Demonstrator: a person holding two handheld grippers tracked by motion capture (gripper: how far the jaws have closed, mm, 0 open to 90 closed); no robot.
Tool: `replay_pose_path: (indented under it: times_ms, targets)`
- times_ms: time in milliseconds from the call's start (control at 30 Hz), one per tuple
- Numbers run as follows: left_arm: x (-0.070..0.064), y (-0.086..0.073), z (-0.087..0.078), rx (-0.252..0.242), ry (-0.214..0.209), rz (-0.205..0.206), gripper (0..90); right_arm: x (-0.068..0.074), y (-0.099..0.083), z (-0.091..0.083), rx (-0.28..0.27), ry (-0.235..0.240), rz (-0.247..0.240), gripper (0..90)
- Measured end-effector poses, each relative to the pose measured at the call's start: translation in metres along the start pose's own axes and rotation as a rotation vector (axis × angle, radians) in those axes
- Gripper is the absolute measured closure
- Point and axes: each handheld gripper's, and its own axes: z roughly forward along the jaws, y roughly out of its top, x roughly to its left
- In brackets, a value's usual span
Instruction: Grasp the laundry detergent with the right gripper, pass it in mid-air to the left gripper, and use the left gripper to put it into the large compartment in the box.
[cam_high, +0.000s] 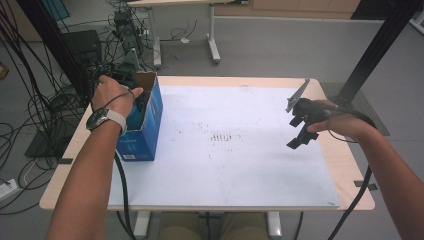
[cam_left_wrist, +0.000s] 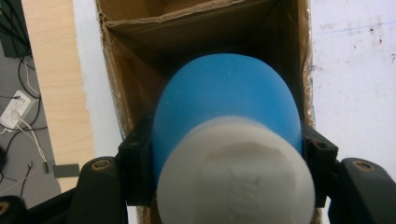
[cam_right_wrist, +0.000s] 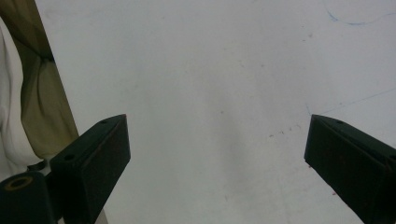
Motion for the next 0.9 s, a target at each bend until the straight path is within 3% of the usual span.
replay_pose_path:
  times_ms: [900]
  targets:
    - [0.005, -0.007, 0.027, 0.004, -0.011, 0.005, 37.5, 0.003, 0.001, 0.002, 0.001, 0.003, 0.000, 7.0]
